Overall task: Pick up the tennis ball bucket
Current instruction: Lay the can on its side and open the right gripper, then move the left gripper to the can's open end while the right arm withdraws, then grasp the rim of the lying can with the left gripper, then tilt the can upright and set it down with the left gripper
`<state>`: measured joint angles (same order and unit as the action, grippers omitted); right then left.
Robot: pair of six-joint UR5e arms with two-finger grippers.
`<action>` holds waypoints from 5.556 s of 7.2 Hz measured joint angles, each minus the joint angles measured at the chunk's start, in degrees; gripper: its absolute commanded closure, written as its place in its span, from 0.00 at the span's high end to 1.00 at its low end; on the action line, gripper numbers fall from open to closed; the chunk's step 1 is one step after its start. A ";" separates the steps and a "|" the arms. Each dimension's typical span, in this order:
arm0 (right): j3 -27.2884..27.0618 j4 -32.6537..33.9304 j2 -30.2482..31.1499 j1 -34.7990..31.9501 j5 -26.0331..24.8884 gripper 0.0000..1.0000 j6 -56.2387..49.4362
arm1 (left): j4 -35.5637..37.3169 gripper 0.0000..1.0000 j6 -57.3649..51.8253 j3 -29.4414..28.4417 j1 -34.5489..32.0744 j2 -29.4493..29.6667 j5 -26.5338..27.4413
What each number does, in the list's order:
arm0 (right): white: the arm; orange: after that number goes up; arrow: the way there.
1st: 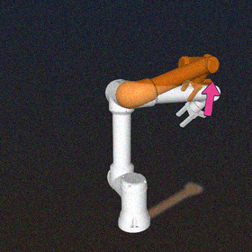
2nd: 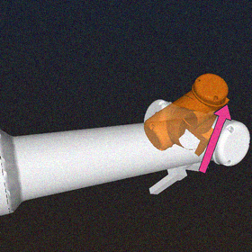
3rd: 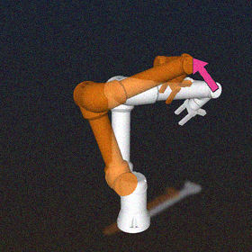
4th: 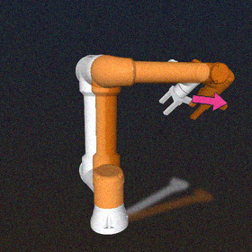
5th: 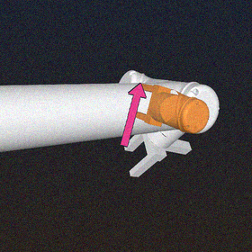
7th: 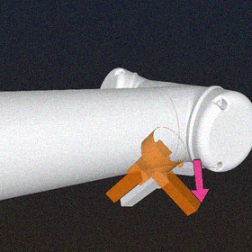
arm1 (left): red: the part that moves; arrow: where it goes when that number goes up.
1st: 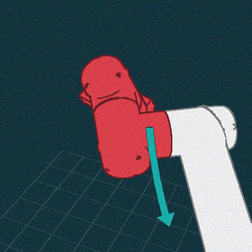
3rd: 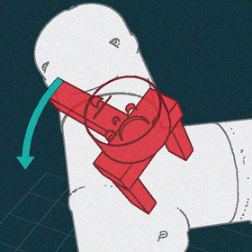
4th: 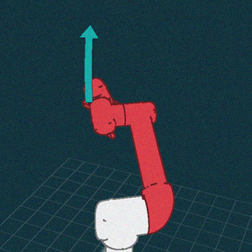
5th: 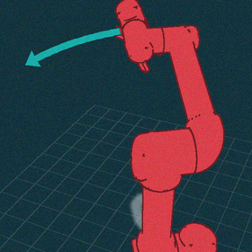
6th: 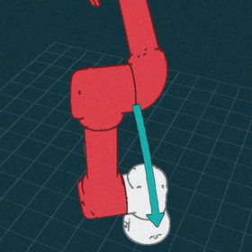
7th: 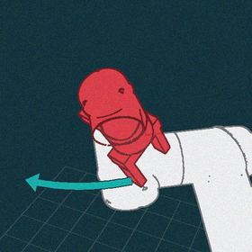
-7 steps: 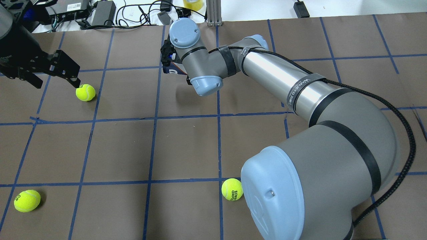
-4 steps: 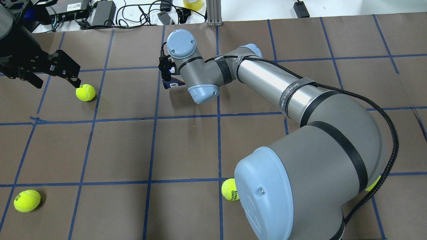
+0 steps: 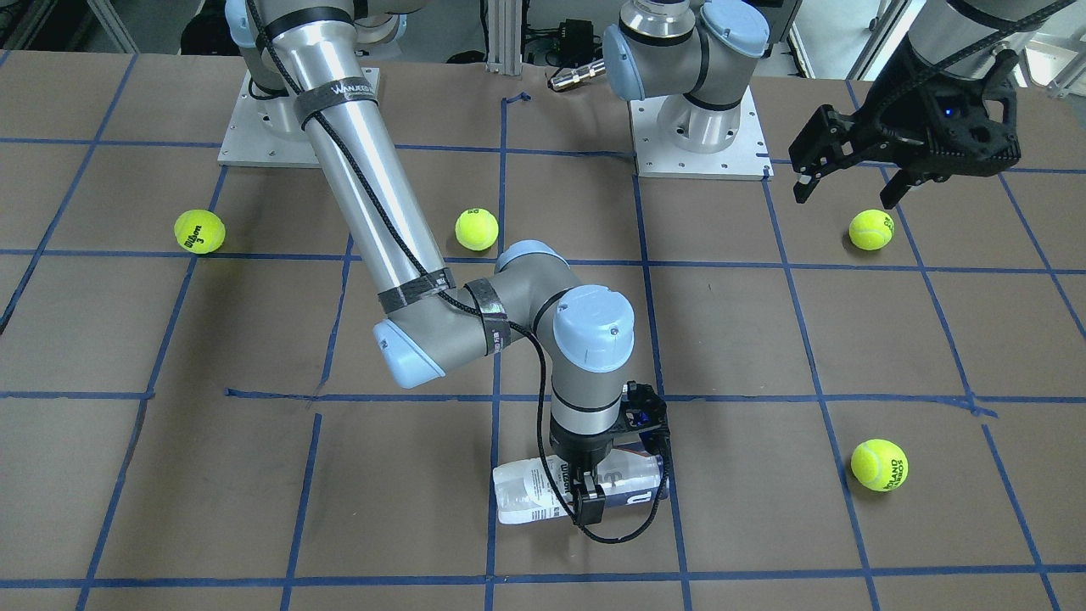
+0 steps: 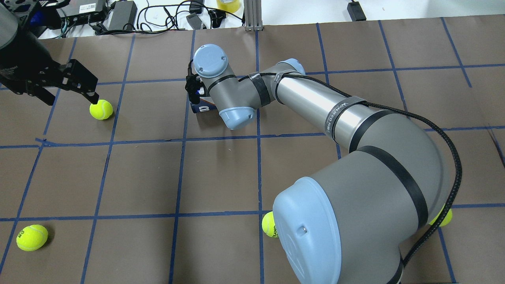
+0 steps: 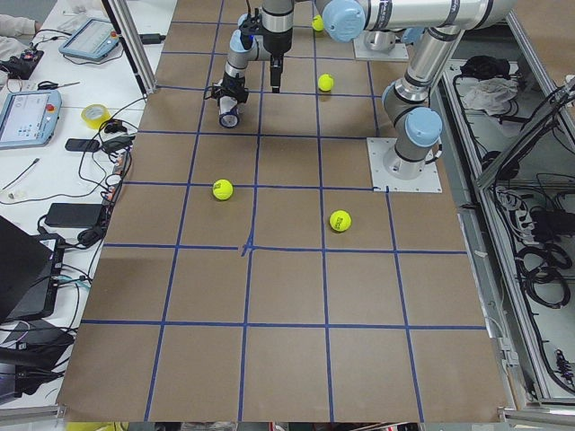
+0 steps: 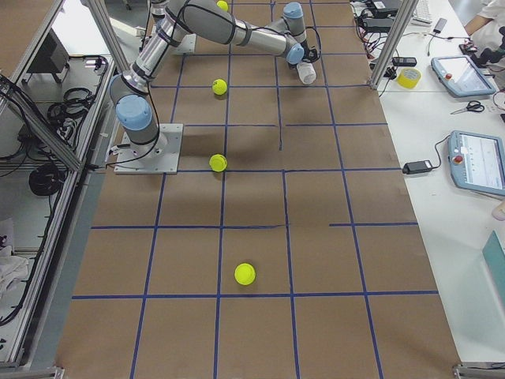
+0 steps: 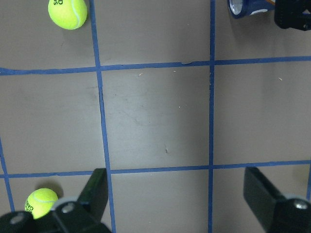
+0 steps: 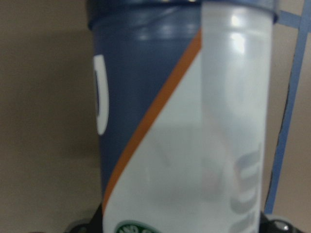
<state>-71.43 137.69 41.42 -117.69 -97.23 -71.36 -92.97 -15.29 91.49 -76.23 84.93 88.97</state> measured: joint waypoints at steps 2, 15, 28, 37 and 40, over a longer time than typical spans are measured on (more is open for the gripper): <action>-0.05 -0.27 2.10 -0.01 -0.10 1.00 0.44 | 0.02 1.00 0.02 -0.12 0.05 0.26 -0.13; -18.89 -26.27 44.47 17.00 -6.98 1.00 57.78 | 31.98 1.00 7.61 0.19 0.14 23.10 -31.45; -11.29 -38.91 47.68 25.13 5.70 1.00 88.67 | 51.45 0.98 31.54 -7.77 -2.08 47.91 -43.37; -9.94 -39.43 46.48 24.96 5.65 1.00 88.50 | 51.18 0.00 43.61 -9.59 -3.83 47.80 -43.29; -9.95 -39.43 46.48 24.96 5.65 1.00 88.45 | 46.65 0.00 46.84 -10.95 -4.39 42.03 -42.00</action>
<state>-81.38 98.26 87.89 -92.73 -91.58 17.08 -46.32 31.54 80.53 -80.63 126.96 46.97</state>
